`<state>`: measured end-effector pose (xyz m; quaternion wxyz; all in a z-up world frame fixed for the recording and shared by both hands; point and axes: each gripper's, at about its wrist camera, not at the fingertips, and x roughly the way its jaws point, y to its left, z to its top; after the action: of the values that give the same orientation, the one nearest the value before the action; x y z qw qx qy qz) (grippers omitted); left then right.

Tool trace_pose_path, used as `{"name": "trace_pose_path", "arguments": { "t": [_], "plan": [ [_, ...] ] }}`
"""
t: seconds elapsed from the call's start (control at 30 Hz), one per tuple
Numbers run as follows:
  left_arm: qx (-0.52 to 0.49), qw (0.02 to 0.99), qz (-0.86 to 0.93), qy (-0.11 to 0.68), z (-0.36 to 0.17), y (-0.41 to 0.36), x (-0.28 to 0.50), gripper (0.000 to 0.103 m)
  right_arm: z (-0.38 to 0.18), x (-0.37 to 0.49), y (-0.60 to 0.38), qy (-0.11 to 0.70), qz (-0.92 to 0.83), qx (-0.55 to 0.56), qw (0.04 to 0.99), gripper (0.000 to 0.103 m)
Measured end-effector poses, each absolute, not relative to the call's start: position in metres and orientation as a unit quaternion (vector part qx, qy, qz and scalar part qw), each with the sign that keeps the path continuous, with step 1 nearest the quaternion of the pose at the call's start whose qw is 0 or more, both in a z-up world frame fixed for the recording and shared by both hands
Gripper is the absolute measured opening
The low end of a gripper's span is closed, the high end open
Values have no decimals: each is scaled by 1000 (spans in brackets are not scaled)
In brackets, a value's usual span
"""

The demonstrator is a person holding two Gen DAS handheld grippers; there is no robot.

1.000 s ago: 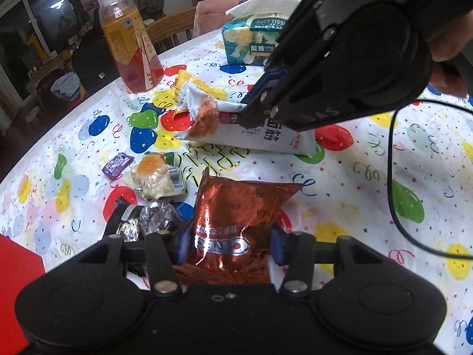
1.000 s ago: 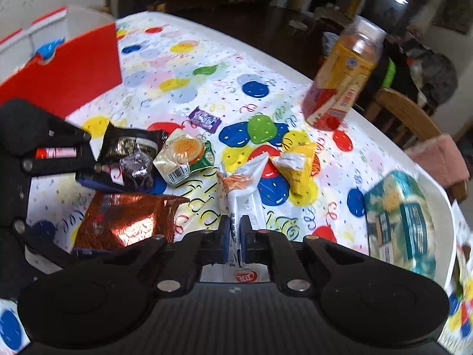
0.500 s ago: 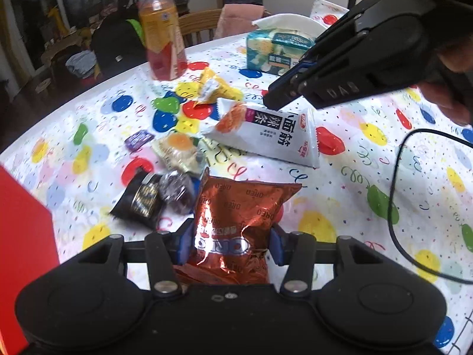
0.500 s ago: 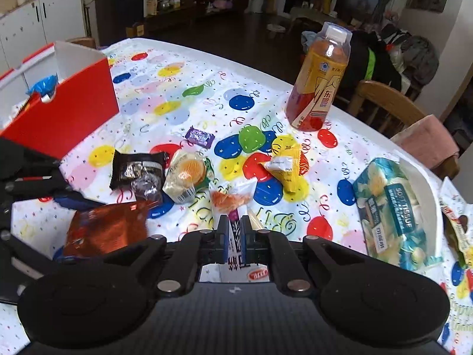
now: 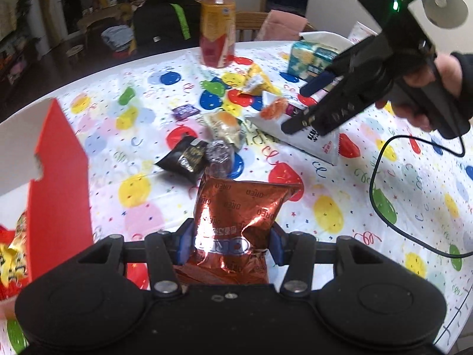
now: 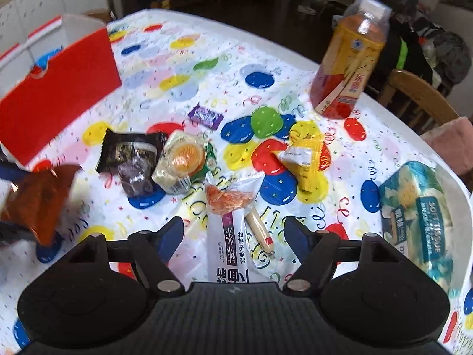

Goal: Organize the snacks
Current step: 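Lift and carry the Oreo bag and noodle packet with both tools toward the white box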

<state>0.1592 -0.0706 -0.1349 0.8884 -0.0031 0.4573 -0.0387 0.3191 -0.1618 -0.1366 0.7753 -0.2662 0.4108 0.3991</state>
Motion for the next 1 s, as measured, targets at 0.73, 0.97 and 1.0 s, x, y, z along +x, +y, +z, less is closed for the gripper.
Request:
{"name": "trace_pose_path", "arguments": {
  "t": [0.73,0.97,1.0],
  "plan": [
    [-20,893,-23,448,-128,-60,146,48,-147,294,-168,435,350,-243,793,24],
    [-26,898,-27,439,-118,-51,141,48,-117,258,-171,437,346,-198,806,24],
    [-28,898,-26,439,-117,-49,140,48,-112,252,-170,438,346,-190,807,24]
  ]
}}
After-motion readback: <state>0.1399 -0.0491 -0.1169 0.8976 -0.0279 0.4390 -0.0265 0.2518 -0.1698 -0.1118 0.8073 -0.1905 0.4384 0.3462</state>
